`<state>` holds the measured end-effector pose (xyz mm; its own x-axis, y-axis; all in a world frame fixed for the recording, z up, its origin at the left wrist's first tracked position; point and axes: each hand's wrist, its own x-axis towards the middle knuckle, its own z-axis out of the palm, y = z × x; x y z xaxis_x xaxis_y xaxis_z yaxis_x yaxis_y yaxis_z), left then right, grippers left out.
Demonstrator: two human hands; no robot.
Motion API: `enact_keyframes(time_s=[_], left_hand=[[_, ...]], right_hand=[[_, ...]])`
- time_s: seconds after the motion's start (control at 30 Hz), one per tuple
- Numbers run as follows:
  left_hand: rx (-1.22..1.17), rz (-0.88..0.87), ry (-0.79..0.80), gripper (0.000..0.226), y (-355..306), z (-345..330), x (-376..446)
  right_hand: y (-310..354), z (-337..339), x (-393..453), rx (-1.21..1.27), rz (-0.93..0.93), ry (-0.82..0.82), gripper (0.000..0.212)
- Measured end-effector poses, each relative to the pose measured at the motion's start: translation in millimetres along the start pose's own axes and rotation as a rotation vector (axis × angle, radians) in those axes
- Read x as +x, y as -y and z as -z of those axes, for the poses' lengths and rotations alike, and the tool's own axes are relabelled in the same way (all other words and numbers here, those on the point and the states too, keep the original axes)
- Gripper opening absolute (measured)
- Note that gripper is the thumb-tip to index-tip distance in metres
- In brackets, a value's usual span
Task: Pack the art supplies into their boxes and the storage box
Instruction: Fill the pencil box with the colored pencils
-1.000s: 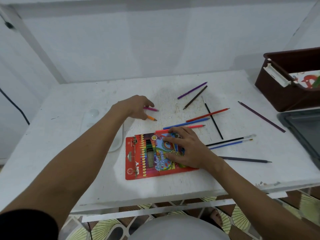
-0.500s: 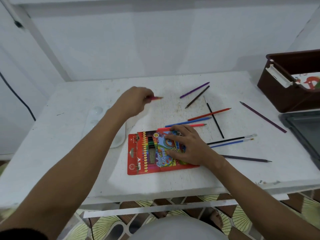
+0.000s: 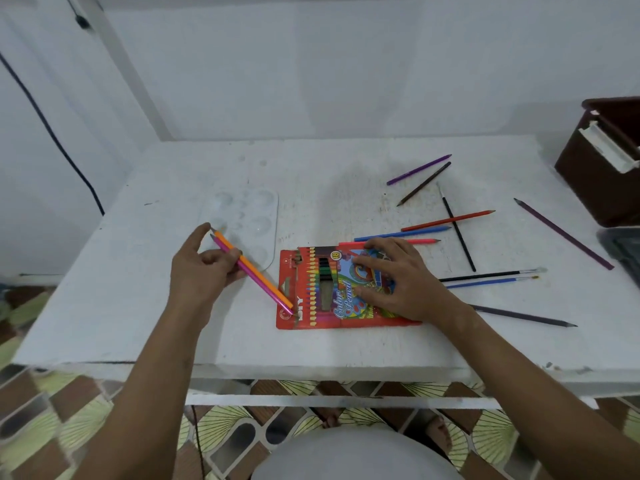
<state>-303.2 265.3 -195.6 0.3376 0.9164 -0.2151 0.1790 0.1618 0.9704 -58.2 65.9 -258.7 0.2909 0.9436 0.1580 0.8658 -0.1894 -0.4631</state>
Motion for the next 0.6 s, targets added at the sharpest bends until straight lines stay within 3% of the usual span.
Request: enact_keyframes(time_s=[0.47, 0.6], left_hand=[[-0.103, 0.075, -0.041, 0.047, 13, -28, -23], [0.154, 0.063, -0.076, 0.043, 15, -18, -31]], right_hand=[[3, 5, 2, -0.016, 0.009, 0.02, 0.067], [4, 7, 1, -0.019, 0.006, 0.036, 0.067]])
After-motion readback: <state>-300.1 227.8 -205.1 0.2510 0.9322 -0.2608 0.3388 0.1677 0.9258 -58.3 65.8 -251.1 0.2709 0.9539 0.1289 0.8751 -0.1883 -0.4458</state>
